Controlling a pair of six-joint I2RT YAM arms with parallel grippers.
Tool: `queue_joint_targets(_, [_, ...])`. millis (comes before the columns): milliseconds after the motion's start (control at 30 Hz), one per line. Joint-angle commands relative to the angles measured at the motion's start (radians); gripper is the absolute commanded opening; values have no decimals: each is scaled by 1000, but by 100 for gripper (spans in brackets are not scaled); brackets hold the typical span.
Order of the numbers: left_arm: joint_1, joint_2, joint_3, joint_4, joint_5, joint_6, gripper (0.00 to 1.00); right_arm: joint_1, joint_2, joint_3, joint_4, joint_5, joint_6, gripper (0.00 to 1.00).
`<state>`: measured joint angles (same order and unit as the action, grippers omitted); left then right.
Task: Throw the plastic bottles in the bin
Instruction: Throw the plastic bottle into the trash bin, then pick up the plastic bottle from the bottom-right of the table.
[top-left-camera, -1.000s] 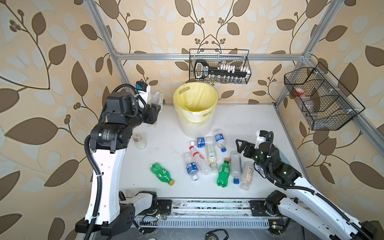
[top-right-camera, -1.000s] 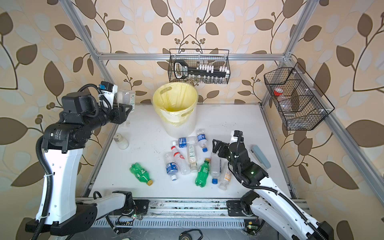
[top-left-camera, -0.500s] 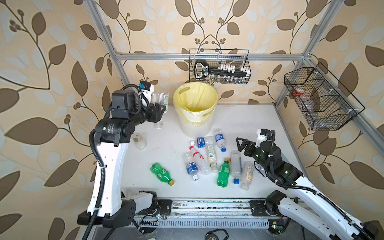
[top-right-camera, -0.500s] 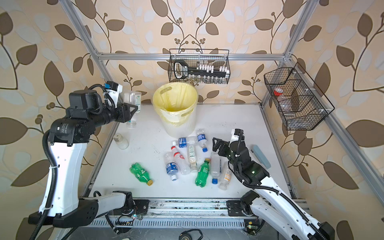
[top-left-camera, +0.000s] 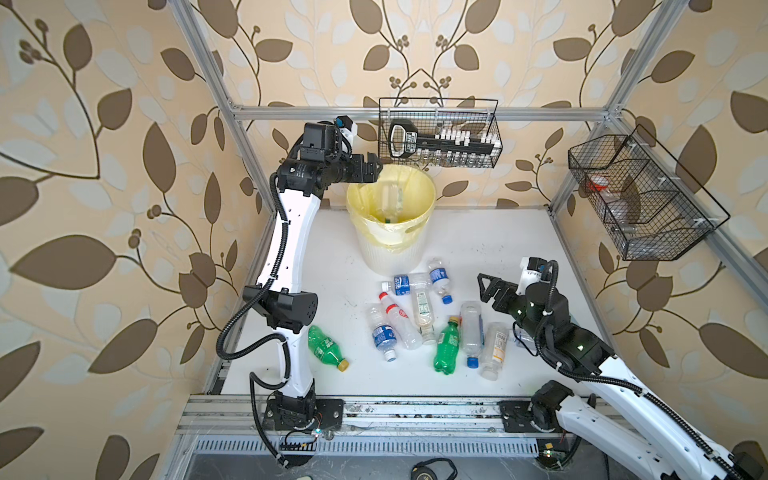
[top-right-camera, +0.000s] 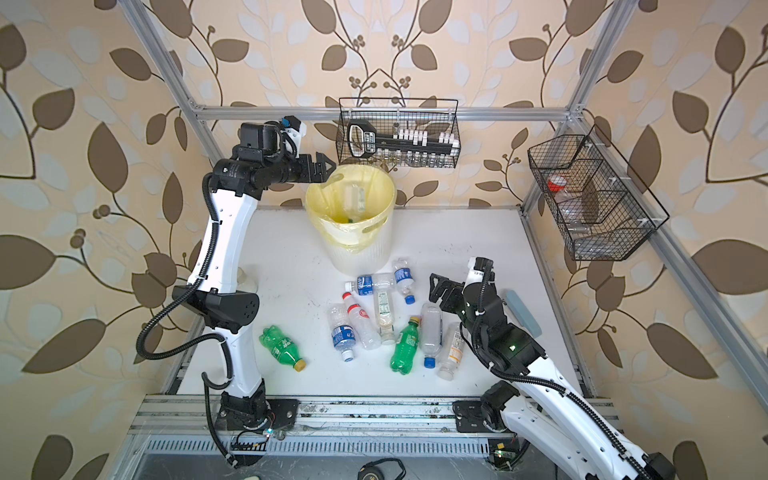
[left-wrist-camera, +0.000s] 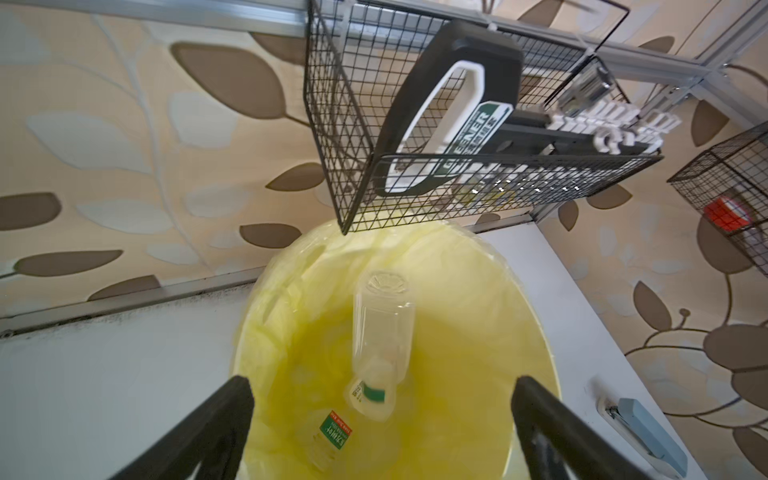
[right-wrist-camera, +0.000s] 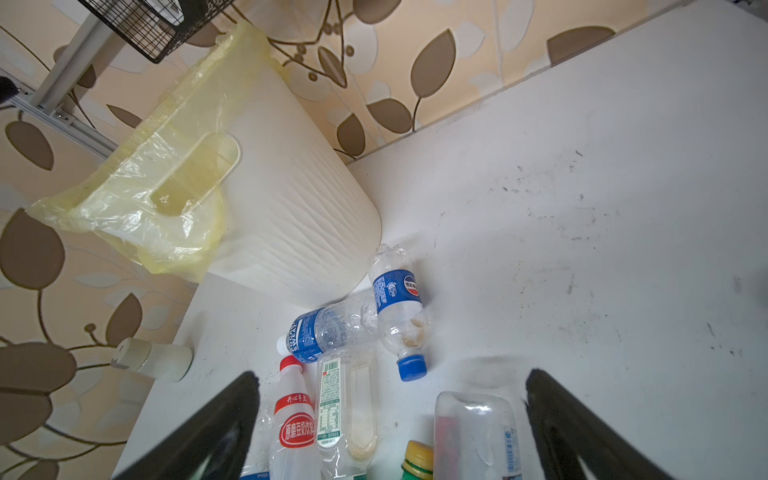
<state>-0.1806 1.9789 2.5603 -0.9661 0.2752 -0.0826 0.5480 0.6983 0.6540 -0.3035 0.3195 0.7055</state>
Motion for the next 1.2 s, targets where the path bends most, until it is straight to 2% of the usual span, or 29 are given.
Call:
queue_joint_targets(0, [10, -274, -106, 112, -72, 29, 99, 3, -20, 17, -33, 45, -11, 100])
queue_joint_targets(100, [10, -412, -294, 188, -88, 51, 99, 2, -14, 10, -32, 54, -13, 100])
queue_joint_targets(367, [10, -532, -486, 142, -87, 113, 99, 0, 11, 15, -56, 69, -2, 100])
queue_joint_targets(667, [10, -652, -755, 141, -70, 137, 99, 1, 6, 43, -186, 157, 71, 100])
queue_joint_targets(800, [10, -688, -869, 148, -83, 152, 99, 0, 13, 58, -263, 212, 167, 100])
queue_joint_targets(900, [10, -715, -938, 154, -88, 150, 99, 1, 26, 77, -354, 273, 293, 100])
queue_joint_targets(1000, [11, -727, -960, 124, -70, 161, 99, -5, 51, 101, -428, 304, 362, 100])
queue_joint_targets(1167, [16, -754, -1023, 122, -127, 158, 99, -14, 87, 127, -532, 350, 470, 100])
